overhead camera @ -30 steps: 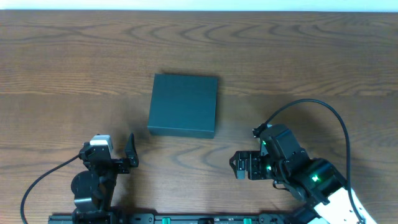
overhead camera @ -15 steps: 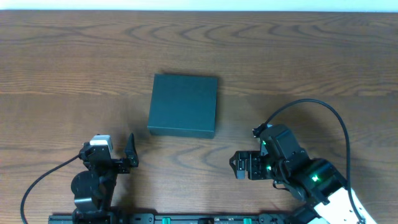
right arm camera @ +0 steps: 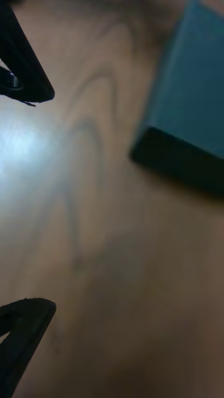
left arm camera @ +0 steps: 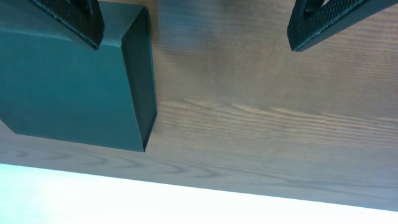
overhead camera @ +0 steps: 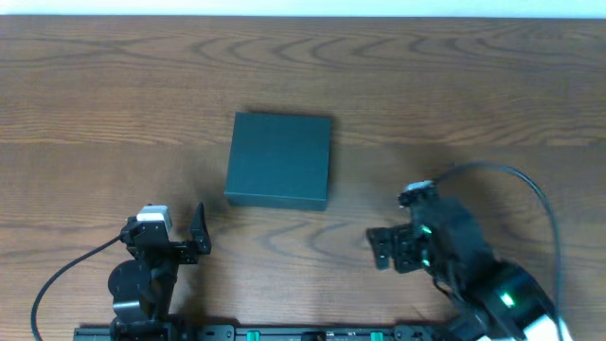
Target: Pack container
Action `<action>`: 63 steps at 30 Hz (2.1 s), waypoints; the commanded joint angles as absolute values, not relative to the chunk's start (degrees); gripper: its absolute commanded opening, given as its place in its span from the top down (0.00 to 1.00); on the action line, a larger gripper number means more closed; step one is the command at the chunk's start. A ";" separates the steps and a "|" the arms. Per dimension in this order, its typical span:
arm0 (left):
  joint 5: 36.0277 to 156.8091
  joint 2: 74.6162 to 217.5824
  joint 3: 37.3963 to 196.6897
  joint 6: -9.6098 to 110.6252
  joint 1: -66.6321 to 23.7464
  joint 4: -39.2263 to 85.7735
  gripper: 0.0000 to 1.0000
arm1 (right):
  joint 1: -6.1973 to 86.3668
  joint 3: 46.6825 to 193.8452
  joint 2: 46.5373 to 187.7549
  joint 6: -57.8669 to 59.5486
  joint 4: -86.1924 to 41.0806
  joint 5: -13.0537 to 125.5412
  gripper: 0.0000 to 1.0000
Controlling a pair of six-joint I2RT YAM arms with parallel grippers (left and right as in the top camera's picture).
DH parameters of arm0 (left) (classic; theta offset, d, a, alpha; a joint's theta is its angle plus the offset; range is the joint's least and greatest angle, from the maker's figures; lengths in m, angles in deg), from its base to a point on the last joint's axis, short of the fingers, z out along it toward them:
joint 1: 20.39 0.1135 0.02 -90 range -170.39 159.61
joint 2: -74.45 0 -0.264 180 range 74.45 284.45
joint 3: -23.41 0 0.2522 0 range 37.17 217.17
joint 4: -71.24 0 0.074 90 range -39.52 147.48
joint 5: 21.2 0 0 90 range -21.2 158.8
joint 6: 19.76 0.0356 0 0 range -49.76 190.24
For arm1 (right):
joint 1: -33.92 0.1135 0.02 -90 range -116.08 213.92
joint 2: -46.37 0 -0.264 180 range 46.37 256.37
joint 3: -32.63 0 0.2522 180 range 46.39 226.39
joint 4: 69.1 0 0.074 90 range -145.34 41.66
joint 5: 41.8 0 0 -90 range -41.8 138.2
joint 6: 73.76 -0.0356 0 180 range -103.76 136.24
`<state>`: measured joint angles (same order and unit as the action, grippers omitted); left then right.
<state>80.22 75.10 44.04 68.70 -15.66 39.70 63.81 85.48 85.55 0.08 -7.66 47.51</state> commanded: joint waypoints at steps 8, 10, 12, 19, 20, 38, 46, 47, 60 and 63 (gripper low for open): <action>80.29 74.66 42.69 68.09 -15.53 39.57 0.05 | 59.99 64.61 59.15 20.82 -19.24 44.04 0.01; 80.27 74.66 42.69 68.09 -15.53 39.59 0.05 | 59.96 61.96 56.07 19.59 -19.35 44.71 0.01; 80.29 74.66 42.69 68.09 -15.53 39.59 0.05 | 59.99 59.56 52.90 18.26 -19.35 45.52 0.01; 80.29 74.66 42.69 68.09 -15.53 39.57 0.05 | 59.94 55.23 46.65 15.62 -18.50 49.76 0.01; 80.29 74.66 42.69 68.09 -15.53 39.59 0.05 | 59.94 55.23 46.65 15.62 -18.46 49.74 0.01; 80.29 74.66 42.69 68.09 -15.53 39.57 0.05 | 59.92 55.23 46.69 15.64 -18.46 49.72 0.01; 80.29 74.66 42.69 68.09 -15.53 39.57 0.05 | 59.92 55.23 46.69 15.64 -18.46 49.74 0.01; 80.29 74.66 42.69 68.09 -15.53 39.59 0.05 | 59.92 55.23 46.69 15.62 -18.46 49.74 0.01; 80.27 74.66 42.69 68.09 -15.53 39.57 0.05 | 59.92 55.23 46.69 15.64 -18.46 49.74 0.01; 80.27 74.66 42.69 68.09 -15.53 39.57 0.05 | 59.92 55.23 46.69 15.62 -18.46 49.74 0.01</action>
